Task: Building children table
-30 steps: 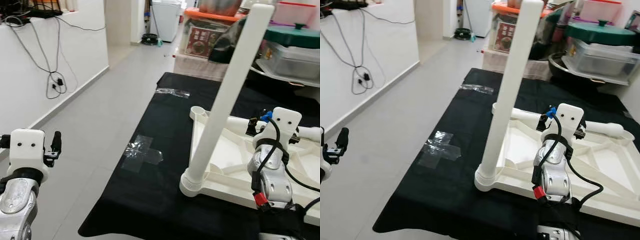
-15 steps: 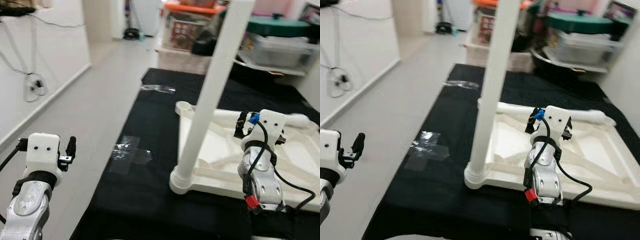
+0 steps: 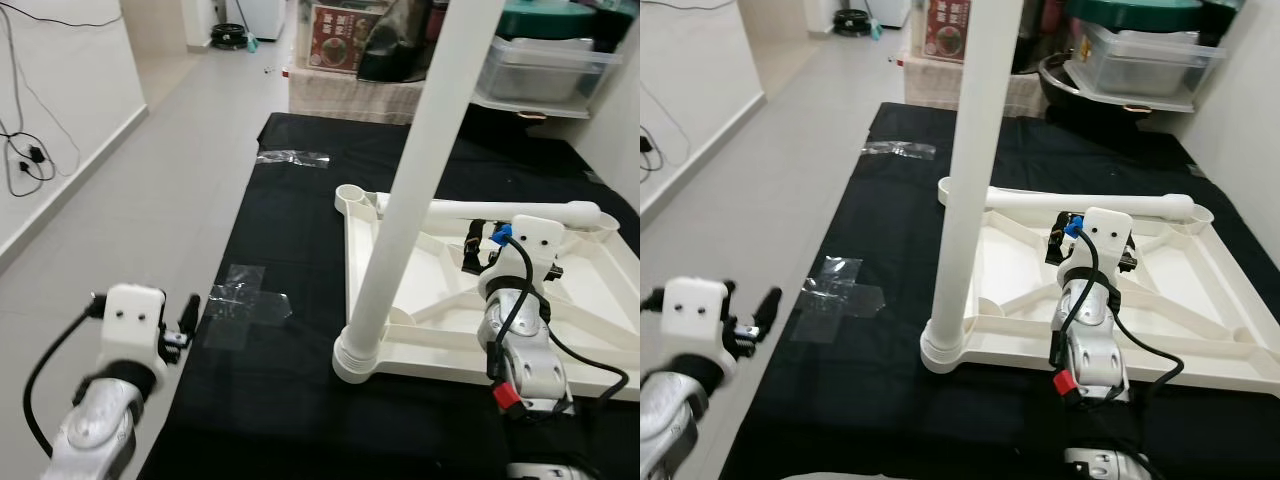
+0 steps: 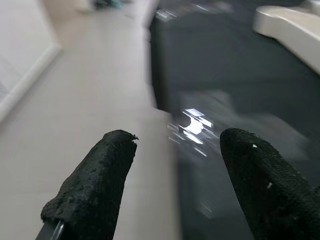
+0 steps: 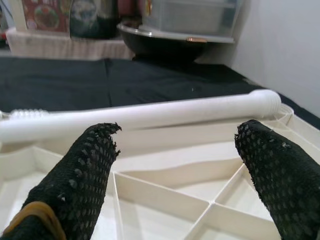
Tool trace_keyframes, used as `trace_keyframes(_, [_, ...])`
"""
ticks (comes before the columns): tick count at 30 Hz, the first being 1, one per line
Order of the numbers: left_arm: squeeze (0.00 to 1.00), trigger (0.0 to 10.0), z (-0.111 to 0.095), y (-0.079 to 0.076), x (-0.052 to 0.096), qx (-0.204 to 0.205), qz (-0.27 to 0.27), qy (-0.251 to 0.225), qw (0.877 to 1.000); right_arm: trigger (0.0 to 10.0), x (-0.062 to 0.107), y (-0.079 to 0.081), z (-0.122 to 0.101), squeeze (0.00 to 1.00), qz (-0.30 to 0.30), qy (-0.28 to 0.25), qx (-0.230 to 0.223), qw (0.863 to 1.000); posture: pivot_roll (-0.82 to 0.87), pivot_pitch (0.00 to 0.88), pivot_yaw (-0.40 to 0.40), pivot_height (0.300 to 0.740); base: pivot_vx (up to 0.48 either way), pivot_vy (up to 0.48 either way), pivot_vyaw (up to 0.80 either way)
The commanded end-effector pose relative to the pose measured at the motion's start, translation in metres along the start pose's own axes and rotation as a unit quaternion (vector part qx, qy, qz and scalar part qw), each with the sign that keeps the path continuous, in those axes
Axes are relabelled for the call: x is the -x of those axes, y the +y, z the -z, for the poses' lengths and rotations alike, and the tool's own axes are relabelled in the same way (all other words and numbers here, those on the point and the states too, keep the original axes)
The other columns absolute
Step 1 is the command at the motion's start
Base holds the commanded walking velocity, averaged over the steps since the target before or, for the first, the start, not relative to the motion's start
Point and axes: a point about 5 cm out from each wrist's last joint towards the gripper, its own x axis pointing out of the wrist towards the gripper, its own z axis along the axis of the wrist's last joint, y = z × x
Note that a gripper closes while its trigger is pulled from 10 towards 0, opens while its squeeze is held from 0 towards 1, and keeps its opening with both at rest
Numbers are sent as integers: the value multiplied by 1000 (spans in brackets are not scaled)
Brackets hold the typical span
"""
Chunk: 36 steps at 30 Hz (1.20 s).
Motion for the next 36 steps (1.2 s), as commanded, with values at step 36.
trace_keyframes(36, [0,10000,23,-55,22,-24,196,15,980,10000,36,-100,-38,0,-517,122,139,836,87,87,-58,740,0,0,0])
